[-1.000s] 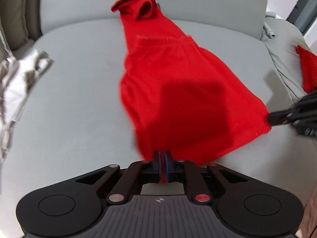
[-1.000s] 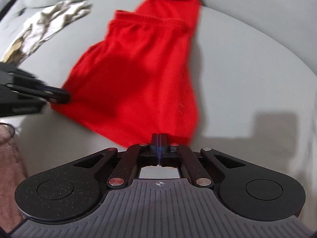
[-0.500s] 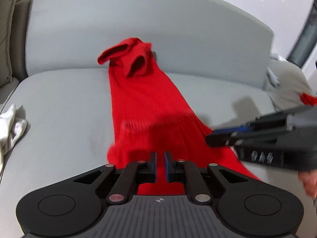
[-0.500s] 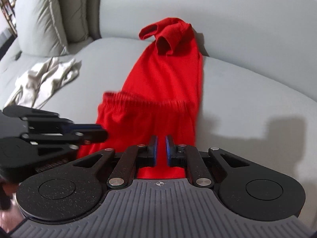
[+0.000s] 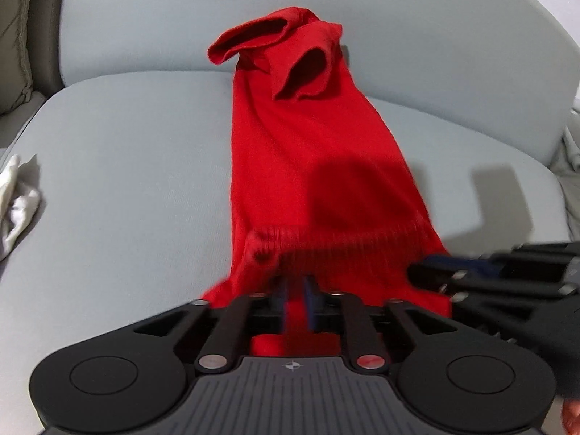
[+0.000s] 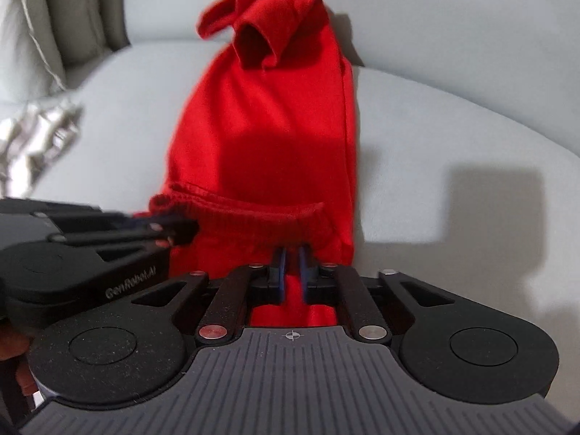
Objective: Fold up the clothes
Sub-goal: 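Fold the folded edge again toward the collar with both grippers and release, then grasp the bottom folded edge with both grippers and lift it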
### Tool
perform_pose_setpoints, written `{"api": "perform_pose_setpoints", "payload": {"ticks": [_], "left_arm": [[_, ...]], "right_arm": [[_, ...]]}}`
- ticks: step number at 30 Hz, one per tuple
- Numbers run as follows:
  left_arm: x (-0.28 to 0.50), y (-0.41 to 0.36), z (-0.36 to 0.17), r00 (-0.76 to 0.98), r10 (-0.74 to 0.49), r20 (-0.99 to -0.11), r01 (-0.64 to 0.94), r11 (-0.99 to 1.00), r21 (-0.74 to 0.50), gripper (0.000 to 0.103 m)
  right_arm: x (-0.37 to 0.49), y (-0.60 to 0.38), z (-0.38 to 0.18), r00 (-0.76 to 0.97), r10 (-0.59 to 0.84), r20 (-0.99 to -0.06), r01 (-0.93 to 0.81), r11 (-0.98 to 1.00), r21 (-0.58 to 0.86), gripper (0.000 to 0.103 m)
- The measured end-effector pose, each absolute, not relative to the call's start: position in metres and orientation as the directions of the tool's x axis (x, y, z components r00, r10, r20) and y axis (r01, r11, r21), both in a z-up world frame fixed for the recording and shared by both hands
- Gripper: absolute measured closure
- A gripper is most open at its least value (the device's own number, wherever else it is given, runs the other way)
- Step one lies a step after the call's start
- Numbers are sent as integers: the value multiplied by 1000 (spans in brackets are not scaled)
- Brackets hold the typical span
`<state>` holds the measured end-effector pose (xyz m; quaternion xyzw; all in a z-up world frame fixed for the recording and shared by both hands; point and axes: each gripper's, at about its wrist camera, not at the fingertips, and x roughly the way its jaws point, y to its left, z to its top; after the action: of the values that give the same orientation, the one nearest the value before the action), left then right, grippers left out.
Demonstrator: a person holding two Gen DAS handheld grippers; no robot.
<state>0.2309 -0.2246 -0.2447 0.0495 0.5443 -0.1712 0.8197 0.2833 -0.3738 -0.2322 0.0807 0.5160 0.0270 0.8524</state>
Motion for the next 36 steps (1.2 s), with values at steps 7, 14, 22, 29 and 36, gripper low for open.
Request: {"api": "perform_pose_setpoints", "payload": {"ticks": [7, 14, 22, 29, 36], "left_arm": [[169, -172, -204, 297, -161, -941, 339, 939, -54, 32], [103, -117, -199, 265, -206, -942, 234, 962, -144, 32], [107, -133, -216, 325, -266, -907, 200, 957, -209, 28], [125, -154, -238, 295, -280, -914, 217, 951, -221, 24], [130, -181, -254, 286, -249, -925, 339, 929, -145, 23]], "right_arm": [[207, -386, -177, 506, 103, -857, 66, 985, 158, 60], [129, -383, -170, 469, 106, -877, 86, 983, 165, 49], [100, -406, -191, 469, 116, -876, 253, 932, 258, 28], [114, -431, -226, 476, 217, -852, 340, 848, 406, 28], [124, -425, -243, 420, 286, -861, 312, 846, 433, 47]]}}
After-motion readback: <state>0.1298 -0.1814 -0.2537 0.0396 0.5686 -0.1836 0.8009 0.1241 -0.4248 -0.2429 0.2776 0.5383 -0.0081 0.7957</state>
